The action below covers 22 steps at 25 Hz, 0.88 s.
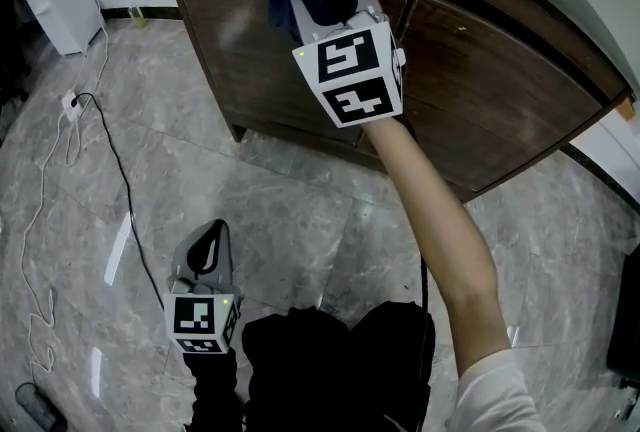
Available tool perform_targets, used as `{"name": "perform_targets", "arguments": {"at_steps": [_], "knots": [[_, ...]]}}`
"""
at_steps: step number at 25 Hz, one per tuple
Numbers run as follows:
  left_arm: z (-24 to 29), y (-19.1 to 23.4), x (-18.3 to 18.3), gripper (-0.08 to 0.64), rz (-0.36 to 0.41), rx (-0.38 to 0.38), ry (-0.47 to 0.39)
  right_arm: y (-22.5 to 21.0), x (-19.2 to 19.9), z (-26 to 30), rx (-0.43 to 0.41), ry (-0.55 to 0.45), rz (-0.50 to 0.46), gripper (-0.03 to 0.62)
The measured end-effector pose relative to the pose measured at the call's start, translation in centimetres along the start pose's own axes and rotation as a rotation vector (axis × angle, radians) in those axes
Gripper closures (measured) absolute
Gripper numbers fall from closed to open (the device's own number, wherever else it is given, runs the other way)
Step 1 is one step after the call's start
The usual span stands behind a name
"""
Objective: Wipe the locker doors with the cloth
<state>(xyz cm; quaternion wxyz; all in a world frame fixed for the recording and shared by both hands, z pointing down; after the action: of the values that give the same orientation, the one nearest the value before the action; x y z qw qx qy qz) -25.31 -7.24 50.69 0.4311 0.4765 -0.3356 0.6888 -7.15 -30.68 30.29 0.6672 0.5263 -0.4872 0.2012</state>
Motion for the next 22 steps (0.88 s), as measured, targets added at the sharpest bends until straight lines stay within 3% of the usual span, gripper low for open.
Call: {"name": "perform_targets", "arguments": {"at_steps": [9, 22], "knots": [[-0.3, 0.4, 0.0, 0.560, -0.002, -0.008, 0.000, 1.3, 2.0, 0.1, 0.007, 0.005, -0.004, 0.497], [-0.4, 1.4, 1.1, 0.558, -0.012, -0.029, 0.019, 7.3, 10.0, 1.2, -0.062, 0.138, 0.057, 0.497]]}}
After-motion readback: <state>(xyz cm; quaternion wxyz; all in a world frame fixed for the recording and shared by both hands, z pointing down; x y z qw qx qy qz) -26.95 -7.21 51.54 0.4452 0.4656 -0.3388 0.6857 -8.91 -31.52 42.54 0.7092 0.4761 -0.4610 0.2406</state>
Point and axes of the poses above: the fingertips, and each gripper's own axes: z forward along the fingers, y to its left, x out of its underside, the point moved 5 cm from there along -z, backward along the fingers
